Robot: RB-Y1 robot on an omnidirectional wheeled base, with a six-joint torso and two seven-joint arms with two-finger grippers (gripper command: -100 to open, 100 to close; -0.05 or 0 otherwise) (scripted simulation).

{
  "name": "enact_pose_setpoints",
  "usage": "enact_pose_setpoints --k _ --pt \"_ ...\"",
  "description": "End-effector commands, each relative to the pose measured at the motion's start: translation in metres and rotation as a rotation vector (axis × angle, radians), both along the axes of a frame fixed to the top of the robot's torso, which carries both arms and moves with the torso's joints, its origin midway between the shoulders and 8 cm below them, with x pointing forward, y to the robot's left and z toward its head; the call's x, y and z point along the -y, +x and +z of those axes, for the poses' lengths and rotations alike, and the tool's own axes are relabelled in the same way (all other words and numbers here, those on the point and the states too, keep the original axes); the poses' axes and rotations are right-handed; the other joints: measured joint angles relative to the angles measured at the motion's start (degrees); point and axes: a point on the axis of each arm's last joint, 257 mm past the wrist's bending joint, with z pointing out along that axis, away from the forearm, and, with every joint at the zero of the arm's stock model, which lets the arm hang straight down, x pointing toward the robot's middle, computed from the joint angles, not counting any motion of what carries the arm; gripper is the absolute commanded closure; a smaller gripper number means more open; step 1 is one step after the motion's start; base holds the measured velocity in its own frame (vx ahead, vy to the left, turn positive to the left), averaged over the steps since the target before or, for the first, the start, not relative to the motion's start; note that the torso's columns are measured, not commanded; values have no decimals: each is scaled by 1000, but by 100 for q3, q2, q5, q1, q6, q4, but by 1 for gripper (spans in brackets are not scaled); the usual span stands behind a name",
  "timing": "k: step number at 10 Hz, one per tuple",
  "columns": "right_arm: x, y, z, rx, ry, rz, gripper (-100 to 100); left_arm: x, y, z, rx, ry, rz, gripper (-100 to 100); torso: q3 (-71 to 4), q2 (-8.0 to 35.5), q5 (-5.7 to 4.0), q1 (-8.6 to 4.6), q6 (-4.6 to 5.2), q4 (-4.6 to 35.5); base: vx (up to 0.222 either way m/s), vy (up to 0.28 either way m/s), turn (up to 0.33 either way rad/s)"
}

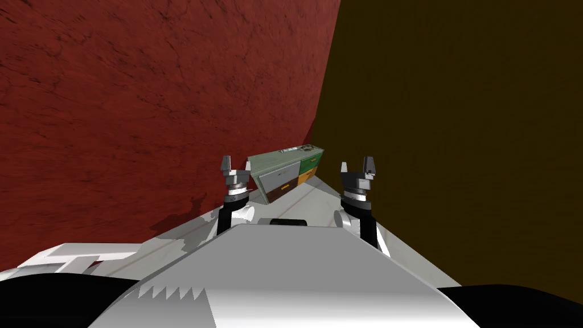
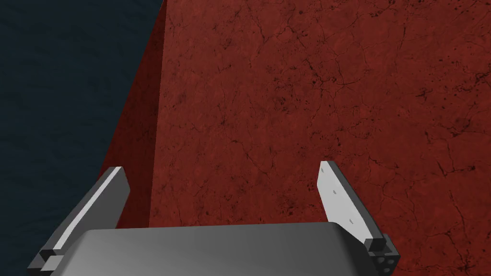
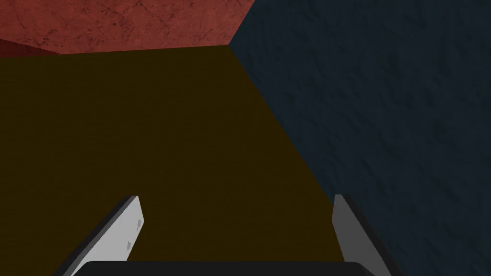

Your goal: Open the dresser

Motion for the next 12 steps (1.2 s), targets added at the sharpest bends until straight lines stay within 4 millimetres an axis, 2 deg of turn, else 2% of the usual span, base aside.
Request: enact_pose_setpoints --k 1,9,10,12 --pt "0 0 0 0 0 0 0 0 0 0 0 0 0 0 -467 232 0 0 0 235 0 0 0" --pt "0 0 0 0 0 0 0 0 0 0 0 0 0 0 -7073 3539 0 0 0 3537 0 0 0" --pt "0 0 0 0 0 0 0 2 3 -4 -14 23 -15 -100 -7919 3962 0 0 0 3960 25 -10 34" --pt "0 0 0 0 0 0 0 5 8 -13 -42 51 -36 -100 -8432 4197 -1 -3 0 4202 53 -26 51"
